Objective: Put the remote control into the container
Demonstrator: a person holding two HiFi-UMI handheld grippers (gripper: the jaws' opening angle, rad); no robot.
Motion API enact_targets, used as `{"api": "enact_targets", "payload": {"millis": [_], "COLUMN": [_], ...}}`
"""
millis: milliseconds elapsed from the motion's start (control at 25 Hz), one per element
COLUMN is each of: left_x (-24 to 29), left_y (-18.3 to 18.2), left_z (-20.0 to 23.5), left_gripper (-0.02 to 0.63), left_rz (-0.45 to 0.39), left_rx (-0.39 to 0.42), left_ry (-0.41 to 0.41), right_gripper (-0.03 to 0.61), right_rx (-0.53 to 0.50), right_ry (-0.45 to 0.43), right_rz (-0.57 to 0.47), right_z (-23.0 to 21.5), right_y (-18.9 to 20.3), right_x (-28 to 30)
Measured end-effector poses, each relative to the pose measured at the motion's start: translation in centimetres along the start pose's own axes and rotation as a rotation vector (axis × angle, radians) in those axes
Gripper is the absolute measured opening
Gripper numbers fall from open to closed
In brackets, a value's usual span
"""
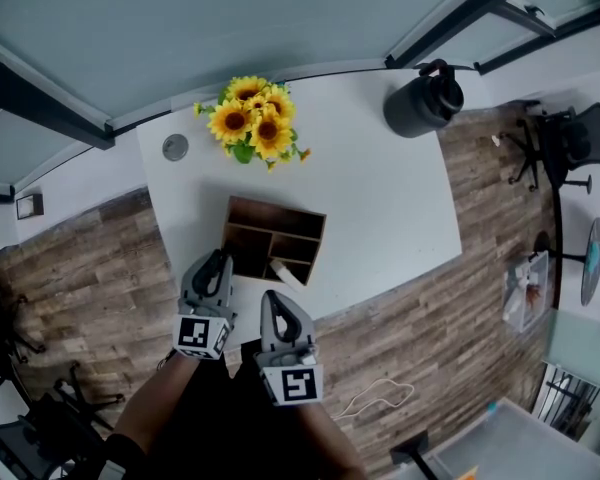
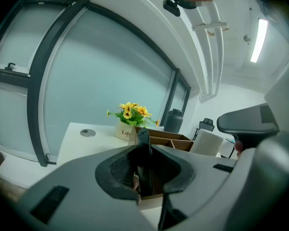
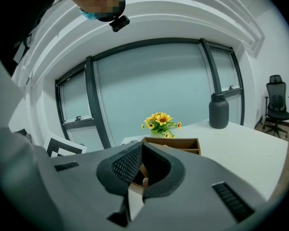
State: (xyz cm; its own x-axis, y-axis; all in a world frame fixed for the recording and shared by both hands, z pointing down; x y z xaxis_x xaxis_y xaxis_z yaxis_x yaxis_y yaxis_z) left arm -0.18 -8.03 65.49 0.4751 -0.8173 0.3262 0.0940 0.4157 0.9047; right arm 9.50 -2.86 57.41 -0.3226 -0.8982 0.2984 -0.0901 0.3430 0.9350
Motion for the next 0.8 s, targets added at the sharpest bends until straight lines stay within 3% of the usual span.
{"api": "enact_targets", "payload": {"millis": [360,800], "left_x": [0.12,0.38], "left_y": [-0.49,-0.16], "left_z": [-0.13,-0.32], "left_gripper": [0.087,0.088], "left_rz": [-0.032,0.001], "left_rx": [-0.022,-0.013], "left_ry": [0.012,0.031], "right_gripper": [0.005,0.003], "right_rx": [0.003,0.005], "right_ry": [-0.003,-0.005], "right_rz": [0.001,0.002], "right_z": [-0.15,-0.22], "right_y": [0.17,0.2], "right_x": [-0.01,0.25]}}
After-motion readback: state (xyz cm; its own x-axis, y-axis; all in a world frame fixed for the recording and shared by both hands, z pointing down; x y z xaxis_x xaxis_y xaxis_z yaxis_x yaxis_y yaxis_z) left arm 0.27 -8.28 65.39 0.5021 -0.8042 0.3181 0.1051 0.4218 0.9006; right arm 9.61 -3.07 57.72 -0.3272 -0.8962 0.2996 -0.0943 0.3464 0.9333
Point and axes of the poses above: the fingertips, and each gripper's own axes: x forward along the fingers, z to its left, y out of its underside, the point moved 2 cm from there along -x, backward along the fingers
